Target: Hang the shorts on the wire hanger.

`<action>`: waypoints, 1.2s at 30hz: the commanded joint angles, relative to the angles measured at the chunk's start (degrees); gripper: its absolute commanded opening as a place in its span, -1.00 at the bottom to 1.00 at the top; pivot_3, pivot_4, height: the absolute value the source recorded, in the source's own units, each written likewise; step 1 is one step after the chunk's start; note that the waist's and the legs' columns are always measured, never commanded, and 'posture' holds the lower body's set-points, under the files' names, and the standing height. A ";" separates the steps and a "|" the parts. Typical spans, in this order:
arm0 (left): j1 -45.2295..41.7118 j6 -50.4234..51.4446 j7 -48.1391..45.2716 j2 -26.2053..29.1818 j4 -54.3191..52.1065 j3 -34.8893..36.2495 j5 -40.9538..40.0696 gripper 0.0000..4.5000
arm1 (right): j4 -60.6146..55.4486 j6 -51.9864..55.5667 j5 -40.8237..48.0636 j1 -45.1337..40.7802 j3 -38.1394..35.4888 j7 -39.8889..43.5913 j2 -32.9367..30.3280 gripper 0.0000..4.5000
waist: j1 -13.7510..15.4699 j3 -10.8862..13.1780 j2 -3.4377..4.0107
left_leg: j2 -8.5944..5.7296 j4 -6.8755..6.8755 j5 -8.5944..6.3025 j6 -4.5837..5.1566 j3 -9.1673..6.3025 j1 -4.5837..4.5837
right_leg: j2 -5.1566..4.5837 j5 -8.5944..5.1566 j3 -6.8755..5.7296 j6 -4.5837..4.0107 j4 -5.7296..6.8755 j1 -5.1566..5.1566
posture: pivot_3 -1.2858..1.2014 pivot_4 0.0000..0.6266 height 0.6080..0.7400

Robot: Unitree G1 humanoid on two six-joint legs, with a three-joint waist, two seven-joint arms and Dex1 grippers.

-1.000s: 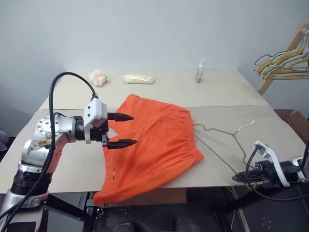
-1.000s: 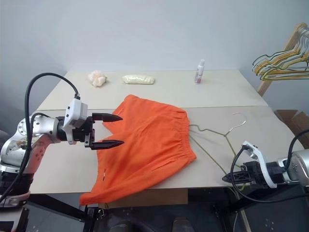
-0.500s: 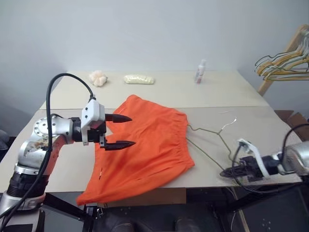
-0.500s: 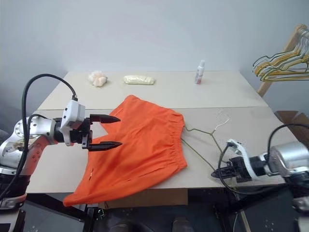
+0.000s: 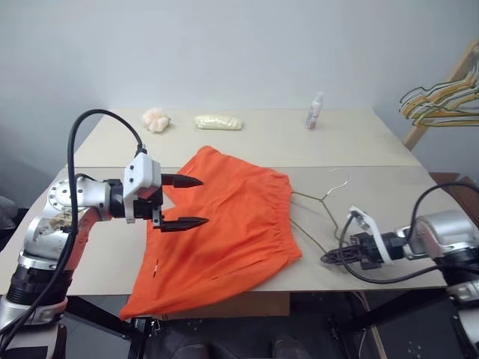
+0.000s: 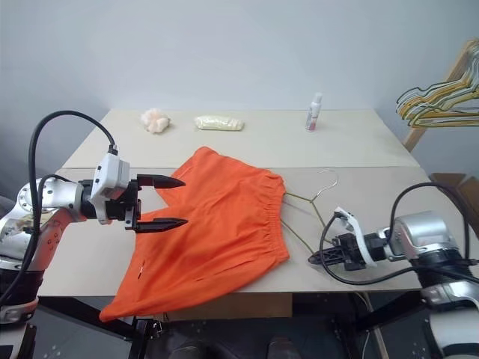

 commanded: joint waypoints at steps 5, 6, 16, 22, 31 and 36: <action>-0.26 -1.36 -0.15 0.97 -0.61 1.14 0.65 0.95 | -4.76 -0.16 2.80 -0.30 1.92 6.21 -1.89 -1.00 | 0.55 0.00 0.00 | 0.00 0.04 0.00 0.00 0.00 -0.03 | -0.01 0.00 -0.06 0.00 -0.01 0.02 | 0.03 -1.00 1.00; -0.16 -1.40 -0.23 1.06 -0.60 1.27 0.64 0.95 | -4.35 -0.60 2.46 -0.20 2.14 6.60 -2.24 -1.00 | 0.58 0.00 0.00 | 0.00 0.04 0.00 0.00 -0.01 -0.02 | -0.01 0.00 -0.06 0.00 0.00 0.02 | 0.04 -0.99 1.00; -0.17 -1.82 -0.66 0.96 -0.42 0.67 0.85 0.95 | 10.06 -4.36 -4.12 -7.39 -2.07 -4.29 6.65 -1.00 | -0.05 -0.01 0.01 | 0.00 0.01 0.02 -0.04 0.14 0.04 | 0.00 0.00 -0.03 0.00 0.04 0.02 | 0.03 -1.00 1.00; 0.44 -1.84 -0.92 1.21 -0.81 0.88 0.71 0.95 | 4.53 -6.64 -4.59 -5.91 -6.14 -7.52 5.96 -1.00 | 0.53 -0.01 0.01 | -0.01 0.03 0.04 -0.07 0.16 -0.06 | -0.02 0.00 -0.10 0.00 -0.01 0.02 | 0.02 -1.00 1.00; -4.28 -4.15 -3.35 1.67 4.36 0.00 2.67 0.95 | -18.33 -22.94 -12.46 -6.30 -5.07 -14.09 3.13 -1.00 | -0.24 -0.01 0.05 | 0.00 0.01 0.04 -0.06 0.16 -0.04 | -0.02 0.00 -0.06 0.01 0.04 -0.05 | -0.02 -1.00 1.00; -10.39 -8.09 -5.35 2.72 11.68 -0.09 5.47 0.95 | -22.32 -32.98 -19.37 -10.90 -0.56 -15.06 3.58 -1.00 | -0.91 0.00 0.05 | 0.00 0.00 0.04 -0.07 0.23 -0.04 | -0.01 0.00 -0.07 0.00 0.02 -0.05 | -0.03 -1.00 1.00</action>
